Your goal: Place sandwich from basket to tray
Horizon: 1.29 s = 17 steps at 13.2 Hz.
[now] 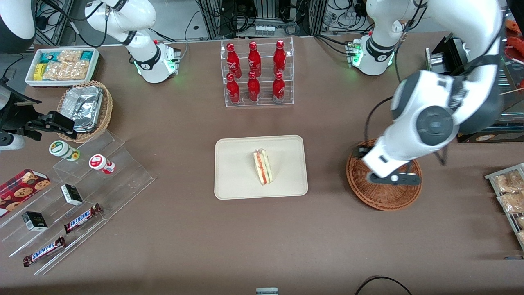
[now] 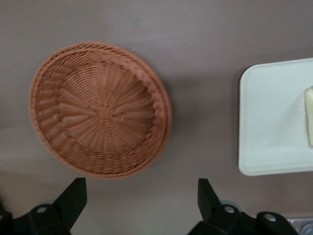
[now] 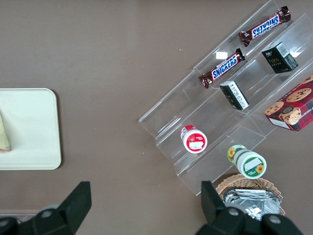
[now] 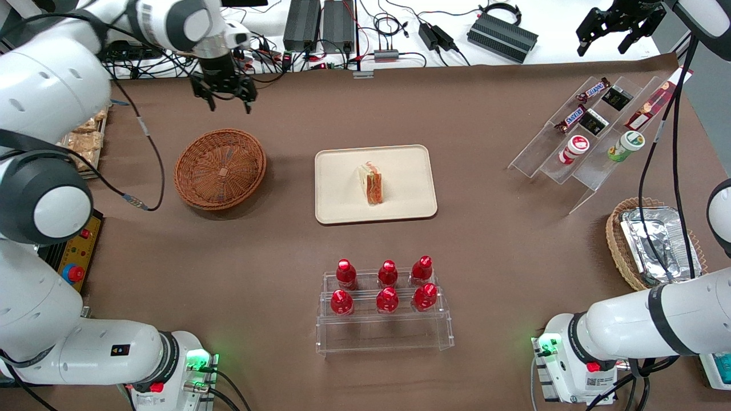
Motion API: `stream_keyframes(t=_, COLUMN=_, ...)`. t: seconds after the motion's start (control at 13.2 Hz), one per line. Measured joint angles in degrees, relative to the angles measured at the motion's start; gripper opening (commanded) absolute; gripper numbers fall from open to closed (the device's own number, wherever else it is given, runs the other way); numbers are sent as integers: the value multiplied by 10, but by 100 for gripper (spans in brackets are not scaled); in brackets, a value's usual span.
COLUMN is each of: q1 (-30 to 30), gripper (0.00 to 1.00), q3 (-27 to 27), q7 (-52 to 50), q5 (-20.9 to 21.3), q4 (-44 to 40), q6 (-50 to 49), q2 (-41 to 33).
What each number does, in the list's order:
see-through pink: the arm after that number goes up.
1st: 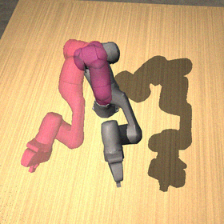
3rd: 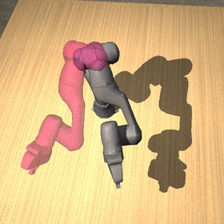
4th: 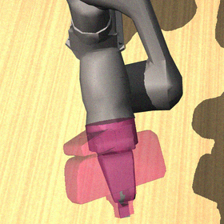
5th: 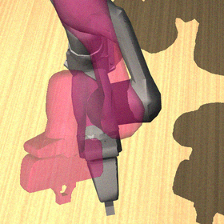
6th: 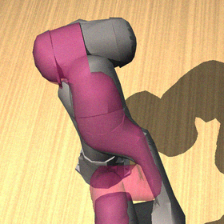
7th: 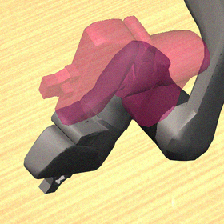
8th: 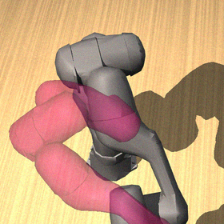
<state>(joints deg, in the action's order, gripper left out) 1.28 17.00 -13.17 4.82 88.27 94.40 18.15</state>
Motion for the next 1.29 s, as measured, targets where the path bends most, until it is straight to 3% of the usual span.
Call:
stream_keyframes(t=0.3, q1=-41, gripper=100, q3=-3, q7=66, q5=-7, q4=27, q6=-27, q2=-54)
stream_keyframes(t=0.68, q1=-54, gripper=100, q3=-64, q7=146, q5=-24, q4=52, q6=-89, q2=-129)
stream_keyframes(t=1.29, q1=-52, gripper=100, q3=-104, q7=152, q5=-26, q4=54, q6=-135, q2=-189)
